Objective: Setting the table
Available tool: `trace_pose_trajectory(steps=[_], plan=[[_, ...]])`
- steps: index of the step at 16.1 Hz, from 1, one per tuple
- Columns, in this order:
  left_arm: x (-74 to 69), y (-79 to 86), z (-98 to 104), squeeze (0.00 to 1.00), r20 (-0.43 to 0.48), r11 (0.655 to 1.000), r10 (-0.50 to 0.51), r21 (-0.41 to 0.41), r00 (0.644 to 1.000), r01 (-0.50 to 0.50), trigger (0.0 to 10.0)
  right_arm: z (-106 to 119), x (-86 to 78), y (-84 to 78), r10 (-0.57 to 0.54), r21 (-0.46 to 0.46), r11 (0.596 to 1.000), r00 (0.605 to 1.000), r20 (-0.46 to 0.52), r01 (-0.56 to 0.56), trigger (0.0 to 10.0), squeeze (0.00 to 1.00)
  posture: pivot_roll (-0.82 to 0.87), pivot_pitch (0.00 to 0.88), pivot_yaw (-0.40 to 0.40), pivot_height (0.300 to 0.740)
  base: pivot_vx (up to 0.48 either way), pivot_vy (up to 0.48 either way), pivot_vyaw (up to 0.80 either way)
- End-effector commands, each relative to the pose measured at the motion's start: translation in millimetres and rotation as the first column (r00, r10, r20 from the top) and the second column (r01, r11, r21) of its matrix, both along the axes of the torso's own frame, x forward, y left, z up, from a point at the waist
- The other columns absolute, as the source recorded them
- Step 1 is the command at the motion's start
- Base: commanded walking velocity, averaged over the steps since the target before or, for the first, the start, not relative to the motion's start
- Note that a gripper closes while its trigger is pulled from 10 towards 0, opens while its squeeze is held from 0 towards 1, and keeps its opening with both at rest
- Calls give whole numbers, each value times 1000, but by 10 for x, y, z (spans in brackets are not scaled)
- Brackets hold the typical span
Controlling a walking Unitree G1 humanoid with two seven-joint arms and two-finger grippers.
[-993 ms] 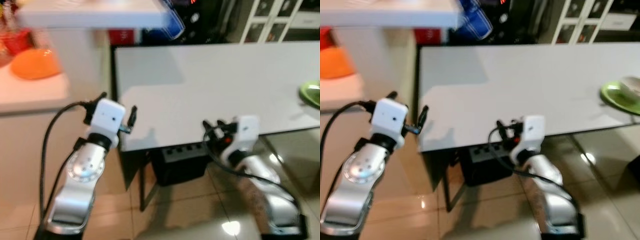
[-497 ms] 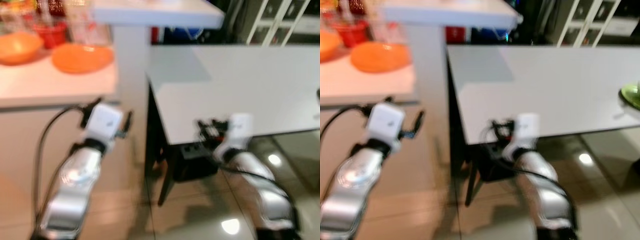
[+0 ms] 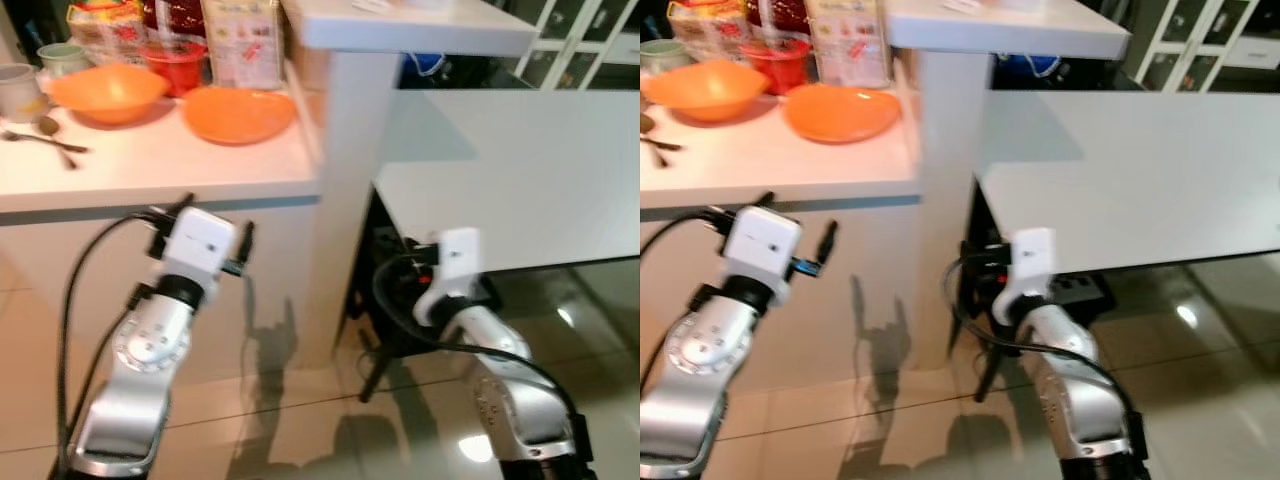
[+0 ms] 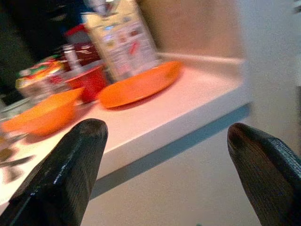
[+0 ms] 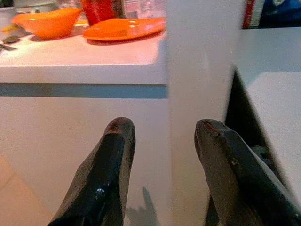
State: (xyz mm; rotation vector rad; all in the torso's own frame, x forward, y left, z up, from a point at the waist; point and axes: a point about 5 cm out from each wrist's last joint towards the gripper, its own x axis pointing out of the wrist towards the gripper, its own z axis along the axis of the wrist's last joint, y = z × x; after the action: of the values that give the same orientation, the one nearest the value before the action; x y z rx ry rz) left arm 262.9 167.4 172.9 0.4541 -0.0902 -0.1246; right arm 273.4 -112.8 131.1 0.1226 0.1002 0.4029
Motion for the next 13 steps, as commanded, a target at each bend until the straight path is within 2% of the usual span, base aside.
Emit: trace_pose_trajectory(steps=[1,5,8,13], plan=[[12,-90,13,0,1,999,-45,-1,999,45,10000,19,-3,-136,-55,-17,998,998,10,55,10000,0,50,0,-29,740,0,409,0],[11,-152,33,0,3,998,-69,11,998,69,10000,-13,20,-273,-88,-23,996,996,-1,88,10000,0,71,0,-28,740,0,411,0],[11,-64,24,0,1,999,-39,20,999,39,10000,11,48,-245,-84,-24,996,996,4,84,10000,0,63,0,-36,740,0,412,0],[-32,-114,25,0,4,999,-48,17,999,48,10000,-11,70,-232,-69,-25,997,998,-3,69,10000,0,90,0,-53,740,0,409,0]])
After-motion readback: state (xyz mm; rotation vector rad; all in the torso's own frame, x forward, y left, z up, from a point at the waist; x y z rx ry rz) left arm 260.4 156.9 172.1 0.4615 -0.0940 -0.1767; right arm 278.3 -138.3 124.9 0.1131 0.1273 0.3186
